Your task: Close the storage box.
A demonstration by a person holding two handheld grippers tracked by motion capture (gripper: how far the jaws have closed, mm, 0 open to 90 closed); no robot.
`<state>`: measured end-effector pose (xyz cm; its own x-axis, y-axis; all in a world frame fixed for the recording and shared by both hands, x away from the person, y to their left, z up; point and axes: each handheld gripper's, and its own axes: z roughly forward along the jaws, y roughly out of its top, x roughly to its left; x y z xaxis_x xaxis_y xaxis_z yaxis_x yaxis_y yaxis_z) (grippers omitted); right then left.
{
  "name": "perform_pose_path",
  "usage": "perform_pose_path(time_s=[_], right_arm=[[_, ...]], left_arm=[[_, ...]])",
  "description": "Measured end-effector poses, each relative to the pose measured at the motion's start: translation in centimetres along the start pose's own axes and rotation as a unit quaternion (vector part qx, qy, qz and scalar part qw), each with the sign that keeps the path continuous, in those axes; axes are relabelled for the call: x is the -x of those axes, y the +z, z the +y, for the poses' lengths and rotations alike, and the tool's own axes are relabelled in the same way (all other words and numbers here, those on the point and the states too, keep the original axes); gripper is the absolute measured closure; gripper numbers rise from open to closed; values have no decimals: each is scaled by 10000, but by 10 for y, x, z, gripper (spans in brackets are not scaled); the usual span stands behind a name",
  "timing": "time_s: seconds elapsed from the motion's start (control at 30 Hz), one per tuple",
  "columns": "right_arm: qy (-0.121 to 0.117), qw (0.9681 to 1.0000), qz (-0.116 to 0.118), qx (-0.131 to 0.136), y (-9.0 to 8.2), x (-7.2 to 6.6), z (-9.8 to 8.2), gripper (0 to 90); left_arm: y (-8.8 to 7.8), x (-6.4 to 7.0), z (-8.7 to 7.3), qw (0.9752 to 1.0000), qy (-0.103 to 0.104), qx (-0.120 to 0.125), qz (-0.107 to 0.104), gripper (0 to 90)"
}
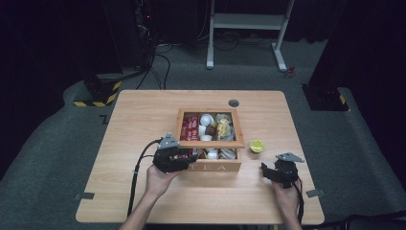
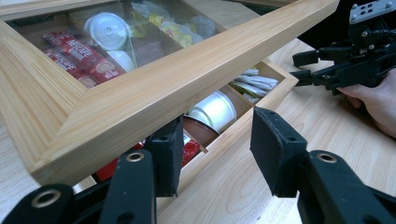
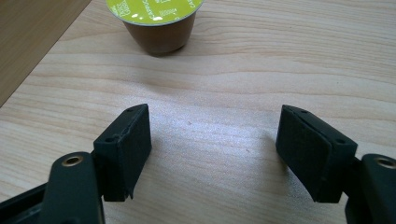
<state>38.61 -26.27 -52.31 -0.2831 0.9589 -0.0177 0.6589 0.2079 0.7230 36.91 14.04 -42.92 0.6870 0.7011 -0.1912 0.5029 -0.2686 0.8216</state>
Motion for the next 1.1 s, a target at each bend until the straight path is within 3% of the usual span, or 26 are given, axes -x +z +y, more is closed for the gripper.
perform_pose_path(time_s=[1.1], right_arm=[[37, 10000, -1, -8, 0, -1, 0, 264]], left_arm=[[12, 2, -24, 9997, -139, -188, 39, 549]])
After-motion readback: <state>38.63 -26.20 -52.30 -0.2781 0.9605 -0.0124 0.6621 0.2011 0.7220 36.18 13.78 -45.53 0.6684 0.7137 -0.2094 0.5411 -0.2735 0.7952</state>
